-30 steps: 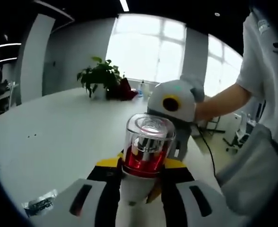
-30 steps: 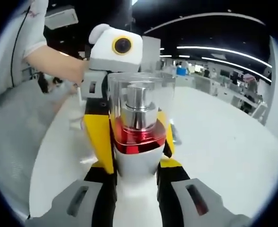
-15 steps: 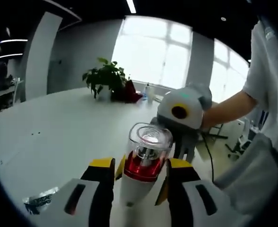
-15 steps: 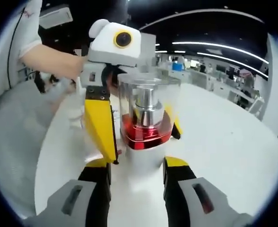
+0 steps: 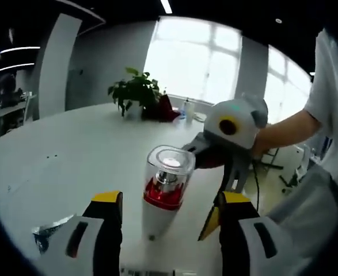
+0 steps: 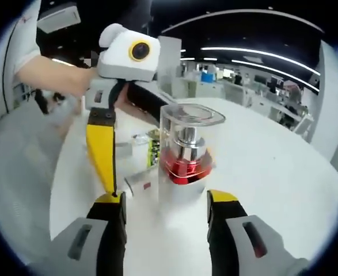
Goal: Arrange the skincare products in the storage area until every visible bottle or jar stands upright without overlapping.
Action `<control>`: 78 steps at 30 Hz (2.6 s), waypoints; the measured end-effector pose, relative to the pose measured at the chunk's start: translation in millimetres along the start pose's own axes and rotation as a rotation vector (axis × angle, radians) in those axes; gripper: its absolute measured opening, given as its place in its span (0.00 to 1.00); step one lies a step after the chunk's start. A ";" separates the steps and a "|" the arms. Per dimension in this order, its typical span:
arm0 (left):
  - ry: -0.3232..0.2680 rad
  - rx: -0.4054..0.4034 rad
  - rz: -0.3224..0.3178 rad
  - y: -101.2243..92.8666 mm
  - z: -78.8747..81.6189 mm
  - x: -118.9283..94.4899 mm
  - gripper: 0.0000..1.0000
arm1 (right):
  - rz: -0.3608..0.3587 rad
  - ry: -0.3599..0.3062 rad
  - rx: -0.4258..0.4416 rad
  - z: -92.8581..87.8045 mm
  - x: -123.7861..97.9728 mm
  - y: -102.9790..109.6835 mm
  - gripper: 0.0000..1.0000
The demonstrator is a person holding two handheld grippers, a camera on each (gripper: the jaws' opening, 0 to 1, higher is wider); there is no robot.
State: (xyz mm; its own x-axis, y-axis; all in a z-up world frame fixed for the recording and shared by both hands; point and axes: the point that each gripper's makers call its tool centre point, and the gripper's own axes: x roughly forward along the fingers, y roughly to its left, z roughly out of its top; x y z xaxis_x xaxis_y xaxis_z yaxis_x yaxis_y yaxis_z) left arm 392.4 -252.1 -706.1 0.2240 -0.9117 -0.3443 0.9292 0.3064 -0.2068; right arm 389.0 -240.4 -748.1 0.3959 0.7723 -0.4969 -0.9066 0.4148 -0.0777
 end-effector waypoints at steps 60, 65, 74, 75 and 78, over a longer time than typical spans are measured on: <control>-0.028 -0.216 0.420 -81.2 -67.3 -163.6 0.86 | -0.164 -0.086 0.303 9.5 -85.3 82.6 0.92; -0.011 -0.212 0.472 -96.8 -77.3 -179.2 0.86 | -0.176 -0.103 0.327 7.6 -92.5 94.9 0.92; 0.013 -0.228 0.558 -117.7 -94.7 -206.3 0.85 | -0.200 -0.132 0.383 9.5 -99.3 104.1 0.92; 0.016 -0.231 0.564 -118.0 -96.3 -208.2 0.85 | -0.203 -0.134 0.386 10.4 -98.8 105.6 0.92; 0.018 -0.250 0.578 -118.4 -101.8 -213.9 0.85 | -0.199 -0.124 0.380 11.3 -95.8 112.5 0.92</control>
State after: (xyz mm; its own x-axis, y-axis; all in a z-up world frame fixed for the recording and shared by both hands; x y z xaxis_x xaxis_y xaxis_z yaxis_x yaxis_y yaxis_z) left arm 204.5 -65.6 -701.2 0.6627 -0.5752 -0.4795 0.5617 0.8053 -0.1896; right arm 250.8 -262.3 -699.5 0.5928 0.7018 -0.3950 -0.7021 0.6906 0.1732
